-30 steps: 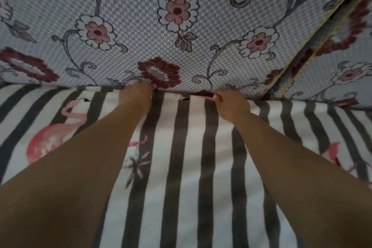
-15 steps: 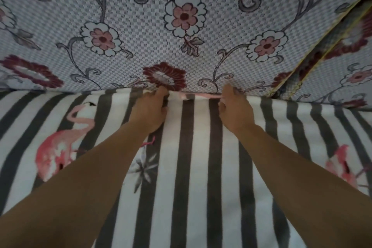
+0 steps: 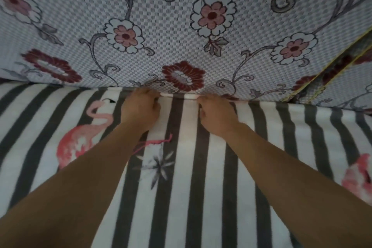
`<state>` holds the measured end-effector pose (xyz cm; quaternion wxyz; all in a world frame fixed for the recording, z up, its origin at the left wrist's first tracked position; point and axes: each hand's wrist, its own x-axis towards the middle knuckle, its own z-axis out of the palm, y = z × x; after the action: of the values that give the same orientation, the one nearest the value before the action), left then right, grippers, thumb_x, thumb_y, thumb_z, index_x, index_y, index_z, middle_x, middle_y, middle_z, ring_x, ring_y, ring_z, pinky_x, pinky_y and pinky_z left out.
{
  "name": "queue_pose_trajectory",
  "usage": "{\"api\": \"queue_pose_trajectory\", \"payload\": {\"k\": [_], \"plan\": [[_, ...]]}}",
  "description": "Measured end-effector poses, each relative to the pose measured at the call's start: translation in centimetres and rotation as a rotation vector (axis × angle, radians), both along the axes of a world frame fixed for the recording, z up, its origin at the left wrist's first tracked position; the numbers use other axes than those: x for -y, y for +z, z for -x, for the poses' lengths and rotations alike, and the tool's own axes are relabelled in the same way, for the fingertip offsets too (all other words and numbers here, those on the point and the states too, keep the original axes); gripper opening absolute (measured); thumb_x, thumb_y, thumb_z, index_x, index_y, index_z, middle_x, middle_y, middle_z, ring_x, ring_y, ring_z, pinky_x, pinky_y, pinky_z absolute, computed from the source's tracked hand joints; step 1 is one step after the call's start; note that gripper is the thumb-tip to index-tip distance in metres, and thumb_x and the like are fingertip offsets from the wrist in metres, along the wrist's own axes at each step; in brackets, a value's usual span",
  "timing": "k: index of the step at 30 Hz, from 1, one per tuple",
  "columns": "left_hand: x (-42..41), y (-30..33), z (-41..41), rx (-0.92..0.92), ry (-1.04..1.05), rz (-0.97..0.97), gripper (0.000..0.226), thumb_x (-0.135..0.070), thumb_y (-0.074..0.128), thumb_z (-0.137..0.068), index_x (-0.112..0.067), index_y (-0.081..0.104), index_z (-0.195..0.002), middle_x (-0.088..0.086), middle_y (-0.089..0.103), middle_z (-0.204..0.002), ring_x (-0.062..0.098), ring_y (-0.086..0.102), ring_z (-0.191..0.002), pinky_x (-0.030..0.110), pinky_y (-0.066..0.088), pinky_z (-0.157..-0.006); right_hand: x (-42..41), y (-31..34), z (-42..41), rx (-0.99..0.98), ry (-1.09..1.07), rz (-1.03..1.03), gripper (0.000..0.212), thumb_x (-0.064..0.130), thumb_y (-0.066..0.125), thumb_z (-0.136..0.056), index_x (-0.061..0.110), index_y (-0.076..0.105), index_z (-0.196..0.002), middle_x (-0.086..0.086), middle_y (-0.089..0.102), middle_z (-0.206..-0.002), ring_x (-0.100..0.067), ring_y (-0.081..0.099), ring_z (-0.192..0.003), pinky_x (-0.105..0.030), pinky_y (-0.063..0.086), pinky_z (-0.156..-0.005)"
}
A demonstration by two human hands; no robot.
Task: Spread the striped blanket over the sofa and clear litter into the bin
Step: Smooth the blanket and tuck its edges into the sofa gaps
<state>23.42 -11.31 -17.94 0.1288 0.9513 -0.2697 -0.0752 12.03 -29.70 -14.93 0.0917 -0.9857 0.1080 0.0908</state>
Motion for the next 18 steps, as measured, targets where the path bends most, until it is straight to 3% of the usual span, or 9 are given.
{"api": "queue_pose_trajectory", "payload": {"k": [2,5,10,14,16,18], "plan": [[-2.1,0.6,-0.8,0.092,0.103,-0.041,0.035,-0.021,0.049,-0.086,-0.01,0.059,-0.118,0.014,0.058,-0.12,0.036,0.053,-0.109,0.045,0.047,-0.086,-2.4,0.0,-1.9,-0.044,0.105,-0.094,0.04,0.019,0.046,-0.093,0.007,0.049,-0.131,-0.015,0.053,-0.131,-0.033,0.05,-0.118,-0.039,0.042,-0.099],[-3.9,0.3,-2.4,-0.015,0.077,-0.223,0.045,-0.031,0.042,-0.091,-0.012,0.048,-0.132,0.011,0.049,-0.138,0.033,0.047,-0.123,0.043,0.036,-0.103,-4.1,-0.4,-4.3,-0.118,0.081,-0.164,0.042,0.026,0.041,-0.098,0.006,0.044,-0.135,-0.014,0.047,-0.138,-0.033,0.046,-0.125,-0.039,0.04,-0.102],[-3.6,-1.1,-3.9,-0.066,0.004,-0.361,0.052,-0.043,0.033,-0.091,-0.015,0.048,-0.133,0.012,0.048,-0.141,0.033,0.042,-0.13,0.041,0.029,-0.11,-4.9,-1.3,-5.6,-0.243,0.055,-0.032,0.048,0.032,0.035,-0.098,0.008,0.039,-0.139,-0.014,0.04,-0.143,-0.032,0.037,-0.132,-0.046,0.035,-0.108],[-2.6,0.1,-5.7,-0.237,0.016,-0.473,0.06,-0.053,0.034,-0.09,-0.021,0.043,-0.14,0.01,0.041,-0.148,0.033,0.036,-0.136,0.043,0.025,-0.113,-5.3,-0.3,-6.2,-0.229,0.012,-0.031,0.038,0.03,0.044,-0.093,0.009,0.054,-0.123,-0.013,0.052,-0.128,-0.032,0.05,-0.118,-0.041,0.044,-0.097],[-3.1,0.6,-5.5,-0.1,-0.01,-0.47,0.054,-0.051,0.04,-0.086,-0.023,0.053,-0.13,0.011,0.053,-0.136,0.033,0.045,-0.127,0.044,0.033,-0.106,-5.5,0.0,-5.9,-0.126,-0.034,0.029,0.03,0.027,0.05,-0.09,0.008,0.061,-0.11,-0.012,0.061,-0.116,-0.031,0.058,-0.106,-0.036,0.047,-0.086],[-4.3,0.8,-5.4,0.013,-0.019,-0.468,0.052,-0.051,0.039,-0.085,-0.022,0.055,-0.125,0.013,0.056,-0.128,0.035,0.048,-0.121,0.044,0.036,-0.102,-5.6,0.0,-5.7,-0.175,-0.056,0.012,0.036,0.03,0.047,-0.092,0.005,0.059,-0.115,-0.015,0.059,-0.121,-0.032,0.057,-0.112,-0.037,0.047,-0.089]]}}
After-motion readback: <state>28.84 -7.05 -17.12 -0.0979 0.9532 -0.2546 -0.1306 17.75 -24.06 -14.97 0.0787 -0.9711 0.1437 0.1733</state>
